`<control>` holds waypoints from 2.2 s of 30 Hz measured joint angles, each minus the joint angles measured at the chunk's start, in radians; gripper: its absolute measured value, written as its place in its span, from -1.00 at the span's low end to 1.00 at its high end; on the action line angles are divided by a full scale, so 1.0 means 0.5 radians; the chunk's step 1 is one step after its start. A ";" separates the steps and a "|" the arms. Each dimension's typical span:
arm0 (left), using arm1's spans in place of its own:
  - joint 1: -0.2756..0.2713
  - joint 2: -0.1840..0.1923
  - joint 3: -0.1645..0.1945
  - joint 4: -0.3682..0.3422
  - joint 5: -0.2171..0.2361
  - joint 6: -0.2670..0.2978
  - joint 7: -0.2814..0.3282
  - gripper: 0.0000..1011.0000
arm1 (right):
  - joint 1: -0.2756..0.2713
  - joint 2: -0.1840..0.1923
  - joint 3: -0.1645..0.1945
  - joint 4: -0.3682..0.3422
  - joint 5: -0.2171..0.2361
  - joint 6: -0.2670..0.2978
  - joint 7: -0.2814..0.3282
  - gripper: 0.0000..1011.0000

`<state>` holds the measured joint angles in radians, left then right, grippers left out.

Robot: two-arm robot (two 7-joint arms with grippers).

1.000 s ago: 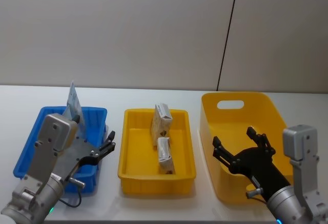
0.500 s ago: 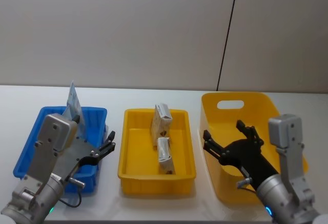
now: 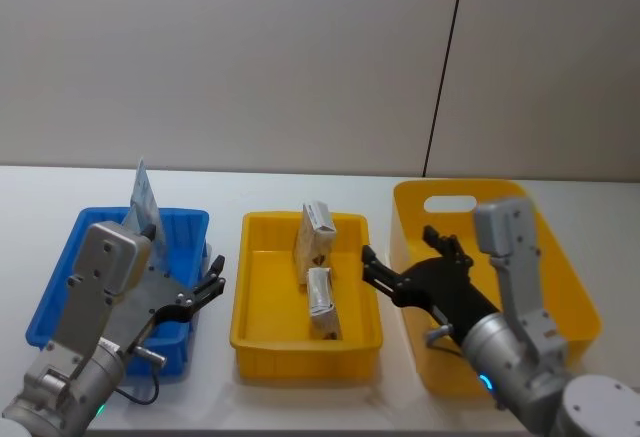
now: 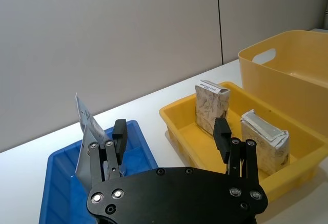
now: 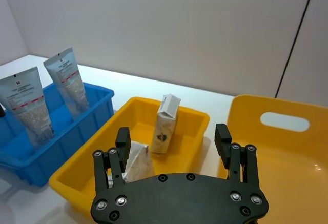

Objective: Bimanual collaborative sorting of washing and personal care products

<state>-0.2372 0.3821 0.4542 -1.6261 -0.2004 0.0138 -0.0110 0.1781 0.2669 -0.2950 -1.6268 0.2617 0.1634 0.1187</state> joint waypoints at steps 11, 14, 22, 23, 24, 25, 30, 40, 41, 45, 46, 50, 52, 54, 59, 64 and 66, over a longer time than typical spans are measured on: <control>0.000 0.000 0.000 0.000 0.000 0.000 0.000 0.98 | 0.133 -0.187 -0.060 0.103 -0.040 0.260 -0.143 0.99; 0.000 0.000 0.000 0.000 0.000 0.000 0.000 0.98 | 0.168 -0.238 -0.074 0.131 -0.049 0.327 -0.184 0.99; 0.000 0.000 0.000 0.000 0.000 0.000 0.000 0.98 | 0.252 -0.346 -0.097 0.201 -0.063 0.496 -0.258 0.99; 0.000 0.000 0.000 0.000 0.000 0.000 0.000 0.98 | 0.260 -0.355 -0.099 0.208 -0.064 0.513 -0.263 0.99; 0.000 0.000 0.000 0.000 0.000 0.000 0.000 0.98 | 0.277 -0.373 -0.103 0.221 -0.065 0.552 -0.275 0.99; 0.000 0.000 0.000 0.000 0.000 0.000 0.000 0.98 | 0.285 -0.381 -0.104 0.228 -0.066 0.570 -0.279 0.99; 0.000 0.000 0.000 0.000 0.000 0.000 0.000 0.98 | 0.349 -0.437 -0.111 0.286 -0.069 0.702 -0.307 0.99; 0.000 0.000 0.000 0.000 0.000 0.000 0.000 0.98 | 0.460 -0.492 -0.120 0.396 -0.074 0.933 -0.321 0.99; 0.000 0.000 0.000 0.000 0.000 0.000 0.000 0.98 | 0.468 -0.495 -0.121 0.403 -0.075 0.948 -0.321 0.99; 0.000 0.000 0.000 0.000 0.000 0.000 0.000 0.98 | 0.504 -0.507 -0.124 0.440 -0.077 1.025 -0.321 0.99; 0.000 0.000 0.000 0.000 0.000 0.000 0.000 0.98 | 0.510 -0.508 -0.124 0.446 -0.077 1.040 -0.321 0.99; 0.000 0.000 0.000 0.000 0.000 0.000 0.000 0.98 | 0.550 -0.520 -0.124 0.489 -0.079 1.118 -0.316 0.99; 0.000 0.000 0.000 0.000 0.000 0.000 0.000 0.98 | 0.561 -0.524 -0.123 0.503 -0.079 1.140 -0.314 0.99; 0.000 0.000 0.000 0.000 0.000 0.000 0.000 0.98 | 0.578 -0.529 -0.120 0.524 -0.079 1.175 -0.310 0.99; 0.000 0.000 0.000 0.000 0.000 0.000 0.000 0.98 | 0.620 -0.537 -0.118 0.588 -0.079 1.225 -0.290 0.99; 0.000 0.000 0.000 0.000 0.000 0.000 0.000 0.98 | 0.656 -0.544 -0.118 0.650 -0.081 1.248 -0.271 0.99; 0.000 0.000 0.000 0.000 0.000 0.000 0.000 0.98 | 0.673 -0.548 -0.118 0.680 -0.083 1.257 -0.263 0.99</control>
<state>-0.2372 0.3821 0.4542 -1.6262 -0.2004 0.0138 -0.0109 0.5145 -0.0073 -0.3540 -1.2867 0.2200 0.7918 -0.0130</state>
